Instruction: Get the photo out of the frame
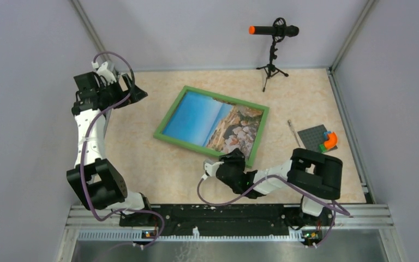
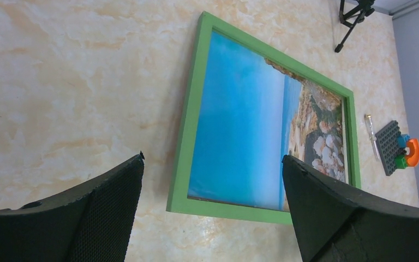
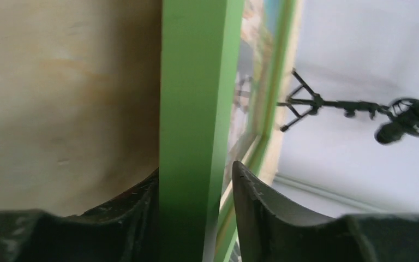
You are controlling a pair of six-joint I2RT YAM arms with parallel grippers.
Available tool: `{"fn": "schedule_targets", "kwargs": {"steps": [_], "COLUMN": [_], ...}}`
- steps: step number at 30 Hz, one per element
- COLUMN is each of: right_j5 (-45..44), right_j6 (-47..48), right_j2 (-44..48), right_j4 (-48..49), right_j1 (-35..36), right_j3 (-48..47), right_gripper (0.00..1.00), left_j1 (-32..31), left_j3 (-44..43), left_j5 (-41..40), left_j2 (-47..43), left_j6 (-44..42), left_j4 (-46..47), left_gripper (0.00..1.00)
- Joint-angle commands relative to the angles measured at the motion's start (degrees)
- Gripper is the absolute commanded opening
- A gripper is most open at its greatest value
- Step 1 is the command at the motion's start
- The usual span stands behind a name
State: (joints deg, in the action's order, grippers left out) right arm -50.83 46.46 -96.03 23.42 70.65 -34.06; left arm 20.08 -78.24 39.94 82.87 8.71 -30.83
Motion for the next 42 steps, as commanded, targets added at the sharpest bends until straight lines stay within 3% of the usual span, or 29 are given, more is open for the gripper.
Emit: {"fn": "schedule_targets", "kwargs": {"steps": [1, 3, 8, 14, 22, 27, 35, 38, 42], "right_j5": [2.2, 3.8, 13.4, 32.4, 47.5, 64.6, 76.1, 78.2, 78.3], "right_j6": [-2.4, -4.3, -12.0, -16.4, -15.6, -20.0, -26.3, -27.5, -26.7], "right_j2": [-3.9, -4.1, -2.4, 4.2, 10.6, 11.9, 0.3, -6.0, -14.0], "right_j4": [-2.7, -6.7, -23.8, -39.6, -50.1, -57.3, -60.4, -61.2, -62.8], "right_j1": [3.2, 4.2, 6.7, 8.3, 7.1, -10.6, -38.9, -45.5, -49.9], "right_j3": [1.3, 0.4, -4.5, -11.1, -20.1, -33.4, -46.9, -52.0, -59.2], "right_gripper": [0.54, 0.64, 0.73, 0.82, 0.85, 0.87, 0.87, 0.87, 0.86], "left_j1": [0.4, 0.4, 0.4, 0.4, 0.3, 0.2, -1.2, -1.9, -2.4], "left_j3": [1.0, 1.1, 1.9, 2.5, 3.1, 5.1, 12.3, 16.2, 22.6], "left_j5": [-0.4, -0.4, -0.1, 1.9, 5.1, 5.7, 3.2, 2.1, -0.3], "left_j2": [-2.3, -2.3, -2.2, -1.6, -0.9, -2.7, -8.1, -8.9, -9.8], "left_j6": [-1.9, -2.0, -2.7, -4.1, -5.8, -16.0, -50.0, -61.0, -67.8], "left_j4": [2.5, 2.4, 2.6, 2.7, 2.0, -3.3, -19.0, -25.2, -27.4], "left_gripper": [0.99, 0.99, 0.99, 0.99, 0.99, 0.99, 0.99, 0.99, 0.99]}}
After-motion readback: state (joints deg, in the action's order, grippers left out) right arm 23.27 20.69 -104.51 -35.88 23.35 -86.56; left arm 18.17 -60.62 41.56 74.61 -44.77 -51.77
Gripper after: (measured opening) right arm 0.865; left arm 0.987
